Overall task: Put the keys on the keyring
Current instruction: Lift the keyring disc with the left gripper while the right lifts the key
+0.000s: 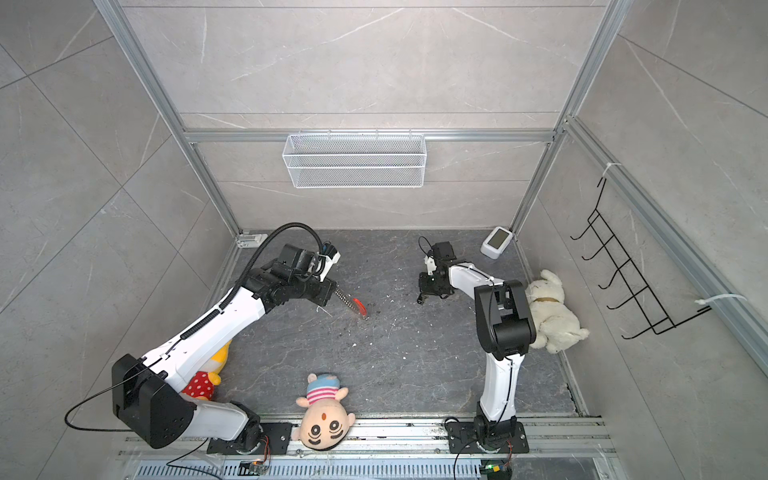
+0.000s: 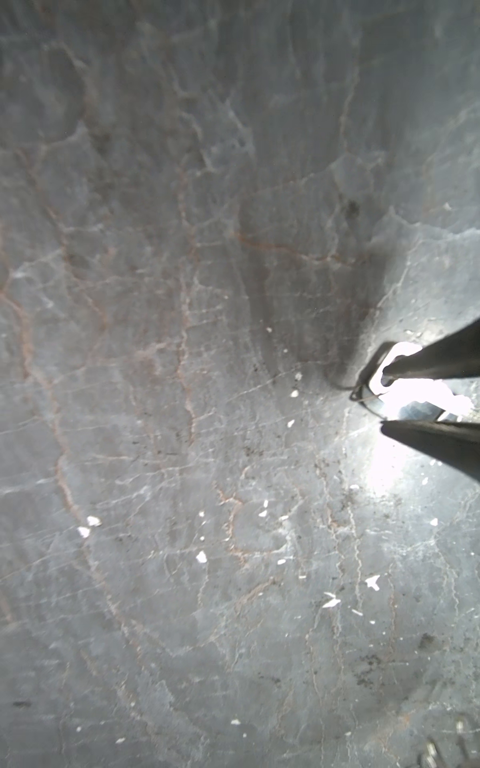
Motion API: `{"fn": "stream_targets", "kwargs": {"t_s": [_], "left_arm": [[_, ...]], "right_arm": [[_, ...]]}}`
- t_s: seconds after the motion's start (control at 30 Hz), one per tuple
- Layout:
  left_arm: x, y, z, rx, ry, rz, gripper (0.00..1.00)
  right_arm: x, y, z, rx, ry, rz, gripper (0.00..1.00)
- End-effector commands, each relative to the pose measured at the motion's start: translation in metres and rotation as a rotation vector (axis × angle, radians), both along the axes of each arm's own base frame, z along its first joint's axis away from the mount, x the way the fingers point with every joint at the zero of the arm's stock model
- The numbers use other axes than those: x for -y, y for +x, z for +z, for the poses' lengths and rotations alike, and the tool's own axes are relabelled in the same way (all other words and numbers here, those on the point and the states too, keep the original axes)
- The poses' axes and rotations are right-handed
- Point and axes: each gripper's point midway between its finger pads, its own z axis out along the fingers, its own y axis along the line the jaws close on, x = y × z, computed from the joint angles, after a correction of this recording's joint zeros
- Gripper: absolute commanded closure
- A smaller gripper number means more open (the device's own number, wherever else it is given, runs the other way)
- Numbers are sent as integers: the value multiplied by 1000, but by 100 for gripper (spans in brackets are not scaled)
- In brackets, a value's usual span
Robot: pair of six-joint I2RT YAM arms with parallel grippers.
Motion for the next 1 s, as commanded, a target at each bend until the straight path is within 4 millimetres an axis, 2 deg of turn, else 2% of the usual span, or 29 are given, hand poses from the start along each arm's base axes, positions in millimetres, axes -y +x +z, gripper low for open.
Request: {"fn": "stream_targets", "kwargs": {"t_s": [0.0,0.3,0.6,0.8,0.9,0.93,0.97], "left_arm": [[6,3,14,18,-45,-5,100],[9,1,15,13,-55,-17,100],[11,-1,16,8,-67,-27,100],[12,-2,17,10,-76,-33,100],[11,-2,18,13,-77,-31,100],[11,-2,18,16,-78,-30,100],[11,-2,19,18,-80,-31,100]], "right_arm": [[-3,-3,-7,-34,-5,23,78],[0,-2,-10,-48,-37,25,72],[-5,-3,-17,-90,-26,44,75],[-5,-3,-18,-94,-24,44,84],[-5,-3,-18,-96,-26,44,93],[-5,-2,-18,-94,-25,43,99],[-5,-3,-18,-96,-25,42,100]]}}
